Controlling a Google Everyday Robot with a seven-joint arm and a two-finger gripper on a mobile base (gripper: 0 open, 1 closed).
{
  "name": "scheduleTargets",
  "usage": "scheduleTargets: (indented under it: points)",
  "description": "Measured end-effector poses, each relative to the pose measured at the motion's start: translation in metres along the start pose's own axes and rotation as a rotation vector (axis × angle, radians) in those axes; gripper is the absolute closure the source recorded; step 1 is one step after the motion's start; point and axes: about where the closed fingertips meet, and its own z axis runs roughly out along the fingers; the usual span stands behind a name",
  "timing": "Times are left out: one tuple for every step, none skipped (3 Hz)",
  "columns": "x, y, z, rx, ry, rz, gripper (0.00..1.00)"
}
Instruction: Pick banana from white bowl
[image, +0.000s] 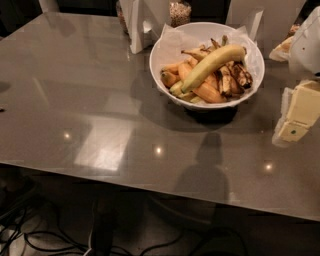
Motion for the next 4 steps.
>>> scheduleTargets:
  points:
    - [0.000,0.000,0.000,0.000,0.000,0.000,0.00]
    - [-0.007,-0.012,0.005,0.046,-0.044,-0.039,0.00]
    - [-0.026,-0.032,0.019,0.104,-0.137,-0.115,0.00]
    - [-0.054,-0.059,0.030,0.141,-0.223,-0.220,0.00]
